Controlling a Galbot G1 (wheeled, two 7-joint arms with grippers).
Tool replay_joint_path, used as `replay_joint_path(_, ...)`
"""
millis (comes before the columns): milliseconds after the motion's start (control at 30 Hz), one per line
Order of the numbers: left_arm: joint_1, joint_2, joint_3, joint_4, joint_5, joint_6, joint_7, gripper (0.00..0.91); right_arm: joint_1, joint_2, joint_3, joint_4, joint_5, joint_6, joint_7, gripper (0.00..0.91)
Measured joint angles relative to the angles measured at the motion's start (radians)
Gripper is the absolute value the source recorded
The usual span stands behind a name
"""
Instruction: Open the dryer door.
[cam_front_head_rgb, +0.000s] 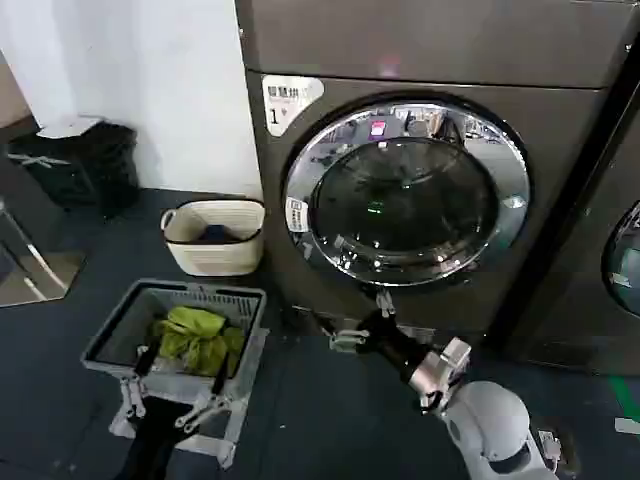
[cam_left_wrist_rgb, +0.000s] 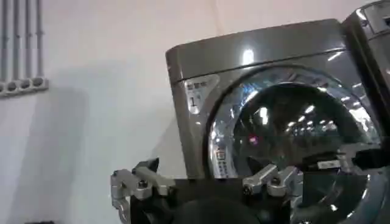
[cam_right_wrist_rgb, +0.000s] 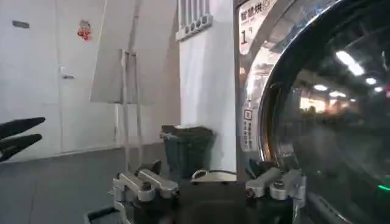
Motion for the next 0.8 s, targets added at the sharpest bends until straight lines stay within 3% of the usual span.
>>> replay_joint_path(133, -0.001, 0.000, 0.002, 0.000, 0.000, 0.011, -0.009, 0.907, 0.024, 0.003, -0.006, -0.021, -0.037, 0.010, 0.015, 0.907)
replay_joint_path(800, -0.006, -0.001, 0.008, -0.017, 0.008, 0.122, -0.019, 0.907, 0.218, 0.027, -0.112, -0.187, -0.057, 0.036, 0.069, 0.907)
